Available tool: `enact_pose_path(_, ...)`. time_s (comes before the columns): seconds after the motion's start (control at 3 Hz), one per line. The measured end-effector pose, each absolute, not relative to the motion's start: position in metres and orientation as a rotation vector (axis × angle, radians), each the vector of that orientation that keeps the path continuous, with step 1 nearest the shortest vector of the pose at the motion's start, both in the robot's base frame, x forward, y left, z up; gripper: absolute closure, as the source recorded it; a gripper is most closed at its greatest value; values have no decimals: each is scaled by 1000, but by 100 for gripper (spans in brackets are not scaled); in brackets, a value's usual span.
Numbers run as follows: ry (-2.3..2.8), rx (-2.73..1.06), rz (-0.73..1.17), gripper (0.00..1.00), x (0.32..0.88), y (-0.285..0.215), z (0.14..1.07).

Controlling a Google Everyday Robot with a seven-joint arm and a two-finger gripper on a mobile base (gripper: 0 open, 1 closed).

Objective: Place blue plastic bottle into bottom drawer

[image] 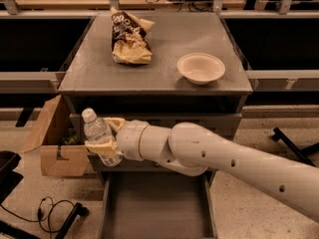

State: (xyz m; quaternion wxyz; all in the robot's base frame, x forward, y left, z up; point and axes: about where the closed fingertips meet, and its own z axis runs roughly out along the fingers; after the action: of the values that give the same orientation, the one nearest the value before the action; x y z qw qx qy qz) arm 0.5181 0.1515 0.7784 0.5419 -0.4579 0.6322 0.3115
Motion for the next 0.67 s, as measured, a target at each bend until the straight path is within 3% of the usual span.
enact_pose_path(0.67,1541,-1028,681,100,536,150,645)
